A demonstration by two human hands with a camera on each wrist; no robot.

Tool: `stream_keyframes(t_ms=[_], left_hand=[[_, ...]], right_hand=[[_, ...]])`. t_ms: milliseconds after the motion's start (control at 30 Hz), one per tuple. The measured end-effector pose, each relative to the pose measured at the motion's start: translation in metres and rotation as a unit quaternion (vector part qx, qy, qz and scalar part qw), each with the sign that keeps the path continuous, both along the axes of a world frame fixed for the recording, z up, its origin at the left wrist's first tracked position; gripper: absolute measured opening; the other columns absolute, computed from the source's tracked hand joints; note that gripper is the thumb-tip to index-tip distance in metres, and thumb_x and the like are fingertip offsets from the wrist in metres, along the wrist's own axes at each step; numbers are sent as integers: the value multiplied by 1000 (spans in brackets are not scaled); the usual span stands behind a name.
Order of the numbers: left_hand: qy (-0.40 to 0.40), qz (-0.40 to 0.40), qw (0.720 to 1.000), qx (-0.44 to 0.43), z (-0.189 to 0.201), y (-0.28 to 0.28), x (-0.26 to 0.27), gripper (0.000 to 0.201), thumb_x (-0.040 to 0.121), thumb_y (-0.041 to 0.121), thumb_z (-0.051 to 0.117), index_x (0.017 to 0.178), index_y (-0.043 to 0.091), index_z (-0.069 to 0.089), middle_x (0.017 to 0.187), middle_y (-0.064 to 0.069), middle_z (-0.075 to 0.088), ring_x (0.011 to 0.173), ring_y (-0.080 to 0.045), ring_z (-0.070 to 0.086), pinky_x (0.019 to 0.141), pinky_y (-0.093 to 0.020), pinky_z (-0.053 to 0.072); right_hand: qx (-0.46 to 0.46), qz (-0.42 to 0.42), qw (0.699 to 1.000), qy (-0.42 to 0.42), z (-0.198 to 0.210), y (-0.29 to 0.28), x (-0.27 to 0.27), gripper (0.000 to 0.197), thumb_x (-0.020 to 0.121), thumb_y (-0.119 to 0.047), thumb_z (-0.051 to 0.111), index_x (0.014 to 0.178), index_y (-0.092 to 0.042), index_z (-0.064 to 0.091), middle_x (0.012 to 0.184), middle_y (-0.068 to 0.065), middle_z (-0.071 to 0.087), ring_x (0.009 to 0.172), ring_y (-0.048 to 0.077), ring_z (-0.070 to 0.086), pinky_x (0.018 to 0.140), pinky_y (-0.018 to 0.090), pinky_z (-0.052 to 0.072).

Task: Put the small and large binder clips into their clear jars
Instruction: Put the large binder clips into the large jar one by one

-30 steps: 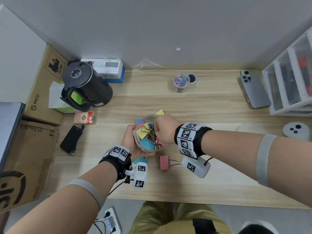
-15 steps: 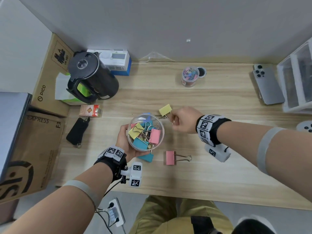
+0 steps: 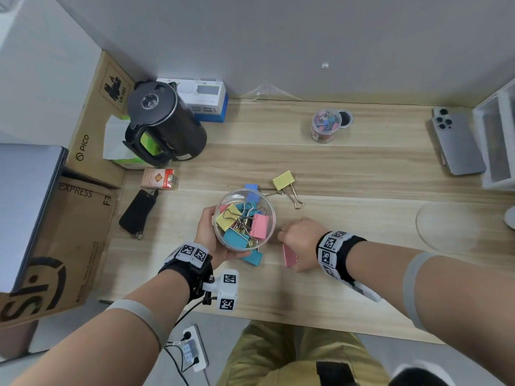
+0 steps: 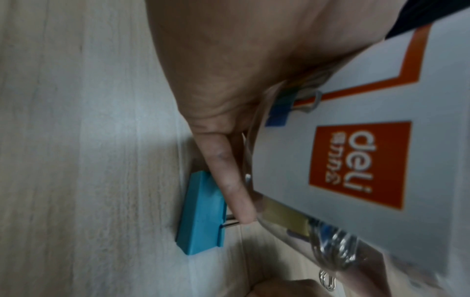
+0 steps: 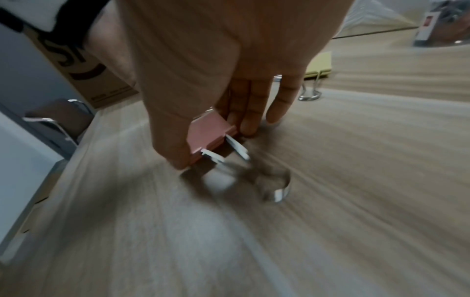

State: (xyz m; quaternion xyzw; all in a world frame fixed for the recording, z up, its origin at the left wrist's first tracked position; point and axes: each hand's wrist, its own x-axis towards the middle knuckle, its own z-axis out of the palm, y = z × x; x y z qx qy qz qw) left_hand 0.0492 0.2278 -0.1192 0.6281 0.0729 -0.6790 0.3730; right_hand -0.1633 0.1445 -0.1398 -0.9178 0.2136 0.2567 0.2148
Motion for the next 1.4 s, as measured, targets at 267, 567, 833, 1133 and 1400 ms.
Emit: stream_keyframes(t_ms=[267, 567, 833, 1133, 1400], left_hand=[[1, 6, 1000, 9, 3, -3, 3, 63, 85, 64, 45, 118, 18, 74, 127, -17, 71, 122, -46, 62, 79, -51, 57], [-9, 7, 1000, 29, 2, -9, 10, 62, 87, 61, 44, 120, 16, 72, 122, -17, 72, 111, -44, 65, 68, -48, 59], [-9, 2, 1000, 16, 4, -19, 8, 63, 88, 58, 42, 125, 15, 71, 122, -17, 73, 106, -44, 68, 69, -47, 60], [-7, 31, 999, -24, 25, -45, -1, 61, 90, 56, 38, 122, 16, 71, 120, -19, 73, 105, -45, 68, 78, -48, 58], [-14, 70, 997, -32, 30, -61, -15, 64, 86, 58, 41, 124, 14, 69, 117, -20, 74, 101, -43, 73, 92, -52, 56]], right_hand=[[47, -362, 921, -137, 8, -54, 10, 61, 75, -38, 64, 121, -7, 39, 115, 14, 45, 96, 35, 57, 84, 44, 51], [-26, -406, 913, -15, -19, -68, 30, 35, 88, -21, 64, 117, -10, 46, 118, 13, 55, 105, 35, 60, 72, 34, 39], [24, -413, 909, -55, -9, -80, 23, 25, 86, -19, 61, 106, -6, 54, 106, 15, 62, 91, 36, 61, 69, 33, 46], [27, -347, 903, -254, 65, -98, 12, 25, 85, -16, 56, 110, -12, 54, 106, 5, 54, 96, 25, 55, 82, 32, 43], [5, -187, 958, -217, 105, -72, 38, 16, 83, -26, 57, 95, -17, 51, 92, 5, 58, 83, 27, 57, 74, 36, 50]])
